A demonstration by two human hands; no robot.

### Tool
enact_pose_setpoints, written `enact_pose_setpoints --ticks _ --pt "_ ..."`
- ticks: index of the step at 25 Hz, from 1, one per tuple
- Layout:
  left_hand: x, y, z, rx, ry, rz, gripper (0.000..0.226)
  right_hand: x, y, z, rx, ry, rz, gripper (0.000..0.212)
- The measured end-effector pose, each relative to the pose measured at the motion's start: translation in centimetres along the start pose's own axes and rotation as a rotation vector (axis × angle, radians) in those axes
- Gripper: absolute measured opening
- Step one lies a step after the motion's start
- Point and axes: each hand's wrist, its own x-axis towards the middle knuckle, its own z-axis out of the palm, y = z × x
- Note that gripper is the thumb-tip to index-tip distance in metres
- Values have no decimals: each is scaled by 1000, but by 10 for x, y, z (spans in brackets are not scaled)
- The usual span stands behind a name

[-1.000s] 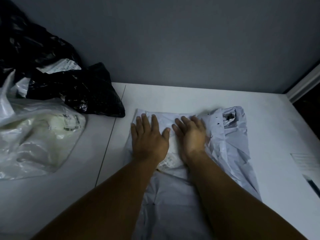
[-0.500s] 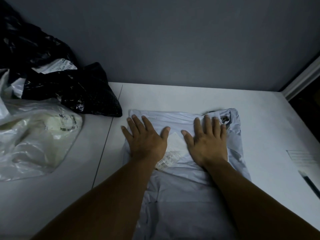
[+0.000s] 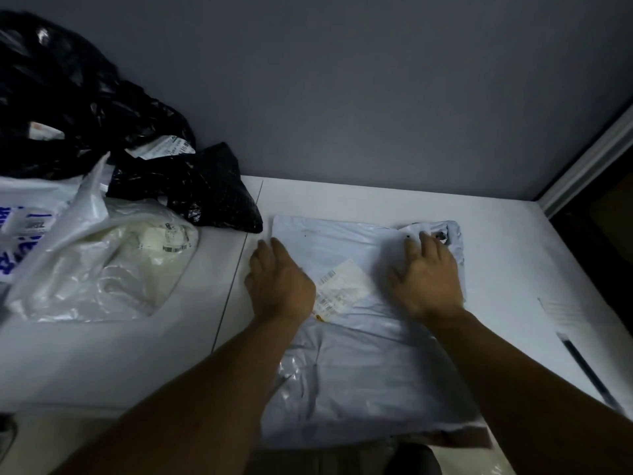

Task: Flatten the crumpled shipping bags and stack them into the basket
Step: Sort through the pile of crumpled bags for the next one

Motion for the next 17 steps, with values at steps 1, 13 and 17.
enact_pose_setpoints --ticks 1,13,17 --pt "-9 -4 -9 -63 3 -51 66 -10 3 -11 24 -10 47 63" --pt "-95 -31 -32 -165 -92 -123 47 -103 22 -32 75 -257 230 59" --pt "-97 -36 -32 -83 11 -56 50 -105 24 -32 40 -157 204 54"
